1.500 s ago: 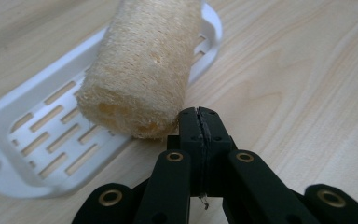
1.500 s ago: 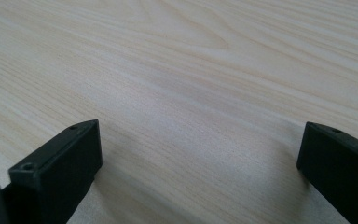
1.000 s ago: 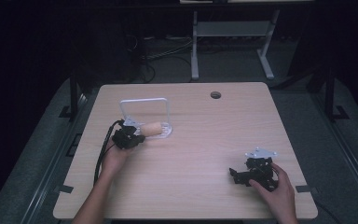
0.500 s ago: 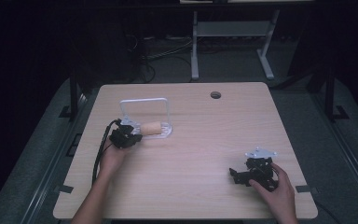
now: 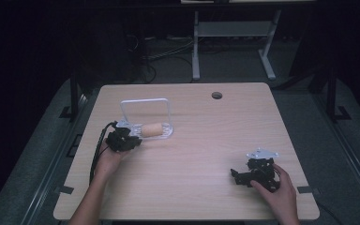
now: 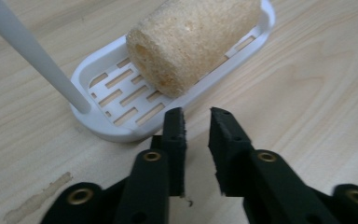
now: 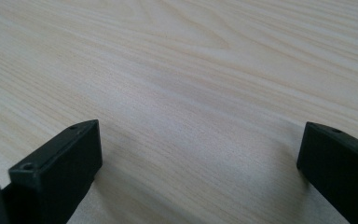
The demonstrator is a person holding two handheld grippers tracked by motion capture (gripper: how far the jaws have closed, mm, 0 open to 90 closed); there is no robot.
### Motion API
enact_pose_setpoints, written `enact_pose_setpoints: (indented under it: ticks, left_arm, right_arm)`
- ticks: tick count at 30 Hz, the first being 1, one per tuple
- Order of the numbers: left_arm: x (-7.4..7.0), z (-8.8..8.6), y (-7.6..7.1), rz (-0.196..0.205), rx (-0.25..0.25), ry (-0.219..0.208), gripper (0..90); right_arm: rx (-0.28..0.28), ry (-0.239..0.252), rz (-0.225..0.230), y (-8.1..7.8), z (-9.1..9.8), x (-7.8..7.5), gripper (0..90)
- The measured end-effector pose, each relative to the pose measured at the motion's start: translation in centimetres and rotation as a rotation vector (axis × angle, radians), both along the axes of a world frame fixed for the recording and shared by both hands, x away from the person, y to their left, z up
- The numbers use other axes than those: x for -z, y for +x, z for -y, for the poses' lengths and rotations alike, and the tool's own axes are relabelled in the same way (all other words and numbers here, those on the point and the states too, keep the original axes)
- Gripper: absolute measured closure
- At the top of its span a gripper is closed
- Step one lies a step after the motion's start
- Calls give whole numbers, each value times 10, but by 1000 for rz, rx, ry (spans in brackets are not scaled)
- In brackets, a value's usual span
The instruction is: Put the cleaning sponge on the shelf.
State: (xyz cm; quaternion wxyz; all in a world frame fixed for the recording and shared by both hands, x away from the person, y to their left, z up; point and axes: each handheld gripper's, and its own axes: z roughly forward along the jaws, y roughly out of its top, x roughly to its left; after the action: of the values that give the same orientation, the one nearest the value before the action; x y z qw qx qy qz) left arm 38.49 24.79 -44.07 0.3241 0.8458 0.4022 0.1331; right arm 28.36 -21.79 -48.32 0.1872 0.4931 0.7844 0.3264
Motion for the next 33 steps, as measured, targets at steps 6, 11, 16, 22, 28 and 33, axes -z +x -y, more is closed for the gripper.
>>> enact_pose_setpoints:
  ticks: [6,11,16,22,28,33]
  left_arm:
    - [-2,-1,-11,-8,5,5,514]
    - [-3,-4,-19,4,-6,-2,379]
    - [-4,-7,-31,19,-2,8,272]
    - [-4,-10,-43,28,4,-6,192]
    - [1,-13,-59,43,0,-5,158]
    - [2,-14,-70,51,-1,1,148]
  right_arm:
    - [-1,-2,1,0,0,0,0]
    - [-1,-2,0,0,0,0,0]
    - [-1,-1,0,0,0,0,0]
    - [0,-1,0,0,0,0,0]
    - [0,0,0,0,0,0,0]
    - [0,0,0,0,0,0,0]
